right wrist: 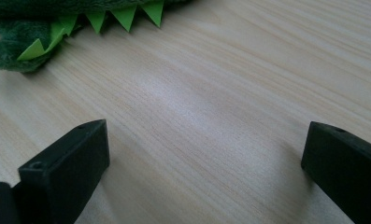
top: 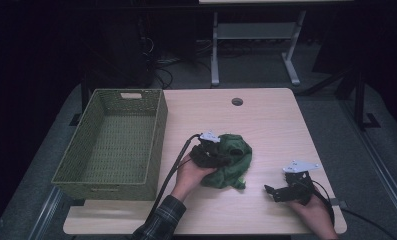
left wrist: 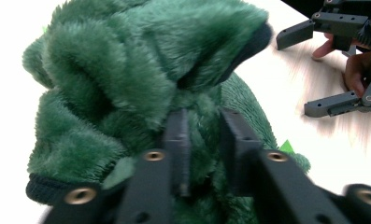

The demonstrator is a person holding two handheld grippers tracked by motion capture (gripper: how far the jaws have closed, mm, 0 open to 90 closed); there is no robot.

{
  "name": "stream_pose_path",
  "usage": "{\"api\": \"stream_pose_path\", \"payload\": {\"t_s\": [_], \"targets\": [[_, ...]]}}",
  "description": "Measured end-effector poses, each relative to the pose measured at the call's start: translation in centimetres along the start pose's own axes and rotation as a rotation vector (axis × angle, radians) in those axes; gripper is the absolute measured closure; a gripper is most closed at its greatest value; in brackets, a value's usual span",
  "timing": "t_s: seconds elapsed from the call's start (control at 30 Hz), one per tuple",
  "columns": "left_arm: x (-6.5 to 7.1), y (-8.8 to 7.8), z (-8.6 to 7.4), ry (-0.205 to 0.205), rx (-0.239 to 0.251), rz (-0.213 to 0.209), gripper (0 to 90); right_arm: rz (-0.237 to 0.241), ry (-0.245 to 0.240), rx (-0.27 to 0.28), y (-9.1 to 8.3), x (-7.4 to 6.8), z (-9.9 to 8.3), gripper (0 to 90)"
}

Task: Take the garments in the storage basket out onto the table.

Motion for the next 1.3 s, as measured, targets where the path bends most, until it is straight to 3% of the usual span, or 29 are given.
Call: {"api": "stream_pose_path", "payload": {"t_s": [0.1,0.33,0.53,0.67,0.73,0.77,0.9,1.07,1.3], "targets": [[0.0,-0.7,0.3,0.004,0.012,0.002,50.1,0.000,0.001,0.000,0.0,0.0,0.0,0.7],[0.1,-2.7,0.5,0.028,0.017,-0.021,35.1,-0.001,-0.001,0.000,0.0,0.0,0.0,0.6],[-0.2,-4.4,0.2,0.031,0.034,-0.014,20.5,-0.003,0.006,0.000,0.0,0.0,0.0,0.6],[-0.1,-5.3,-0.5,0.039,0.044,-0.016,18.0,-0.003,0.005,0.000,0.0,0.0,0.1,0.7],[0.1,-5.8,-0.8,0.044,0.048,-0.017,17.4,-0.001,0.009,-0.014,-0.1,-0.1,0.1,5.4],[0.2,-6.0,-1.0,0.053,0.047,-0.015,16.7,0.016,0.011,-0.016,-0.5,-0.1,0.4,12.0],[0.6,-6.7,-1.9,0.063,0.057,-0.014,16.6,0.044,0.024,0.005,-1.3,-0.5,1.0,14.2],[1.0,-7.3,-3.2,0.067,0.064,-0.004,15.8,0.084,0.000,0.034,-1.9,-1.6,2.5,16.9],[1.6,-7.6,-4.9,0.068,0.056,0.005,15.0,0.183,-0.030,0.096,-1.9,-3.7,5.7,30.3]]}}
Point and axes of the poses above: each handheld gripper's, and its own axes: y roughly forward along the jaws, z roughly out of its top, x roughly to its right, the point moved 5 cm from there along y, roughly forward along the jaws, and after that the axes turned 3 degrees about x, right-handed, at the moved point
